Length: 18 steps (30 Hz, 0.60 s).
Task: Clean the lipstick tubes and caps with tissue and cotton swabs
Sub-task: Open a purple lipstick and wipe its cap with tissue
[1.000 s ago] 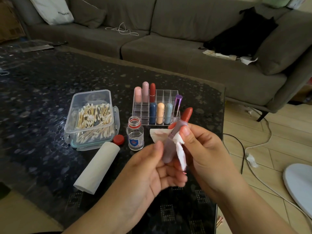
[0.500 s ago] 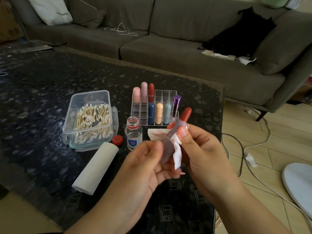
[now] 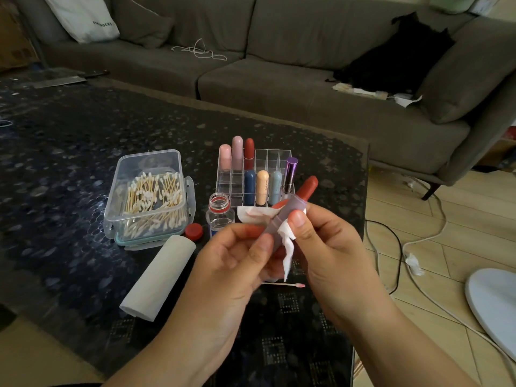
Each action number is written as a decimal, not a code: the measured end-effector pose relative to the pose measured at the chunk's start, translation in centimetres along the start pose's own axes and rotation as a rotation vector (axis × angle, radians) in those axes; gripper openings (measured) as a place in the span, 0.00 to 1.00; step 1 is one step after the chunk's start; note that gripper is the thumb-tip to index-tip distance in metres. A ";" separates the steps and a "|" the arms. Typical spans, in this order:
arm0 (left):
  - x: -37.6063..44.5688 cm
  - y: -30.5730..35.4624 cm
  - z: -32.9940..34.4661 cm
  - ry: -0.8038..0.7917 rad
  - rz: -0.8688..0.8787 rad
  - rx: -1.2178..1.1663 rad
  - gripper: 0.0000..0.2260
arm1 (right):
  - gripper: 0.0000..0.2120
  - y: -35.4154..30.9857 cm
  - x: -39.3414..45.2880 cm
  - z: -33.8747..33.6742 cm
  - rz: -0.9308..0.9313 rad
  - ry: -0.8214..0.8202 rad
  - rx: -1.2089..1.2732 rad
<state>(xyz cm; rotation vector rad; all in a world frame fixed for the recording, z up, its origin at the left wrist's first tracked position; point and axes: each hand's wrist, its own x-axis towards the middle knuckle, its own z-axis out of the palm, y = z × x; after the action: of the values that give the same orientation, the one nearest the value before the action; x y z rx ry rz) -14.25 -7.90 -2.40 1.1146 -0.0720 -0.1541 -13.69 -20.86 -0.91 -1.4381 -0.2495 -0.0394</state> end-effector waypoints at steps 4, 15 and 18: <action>-0.2 0.7 0.1 -0.071 -0.148 -0.070 0.13 | 0.16 -0.5 -0.1 0.0 0.016 -0.036 0.081; -0.3 0.2 0.2 0.029 0.124 0.117 0.12 | 0.18 0.3 0.0 -0.1 0.002 0.011 -0.031; -0.3 0.4 0.2 -0.041 -0.067 -0.004 0.16 | 0.18 -0.2 -0.1 0.0 0.022 0.020 -0.022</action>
<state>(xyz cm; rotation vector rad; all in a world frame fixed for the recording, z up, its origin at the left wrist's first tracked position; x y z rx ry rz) -14.54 -7.86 -1.97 1.1102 -0.0708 -0.2367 -13.81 -20.92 -0.71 -1.4618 -0.2171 -0.0391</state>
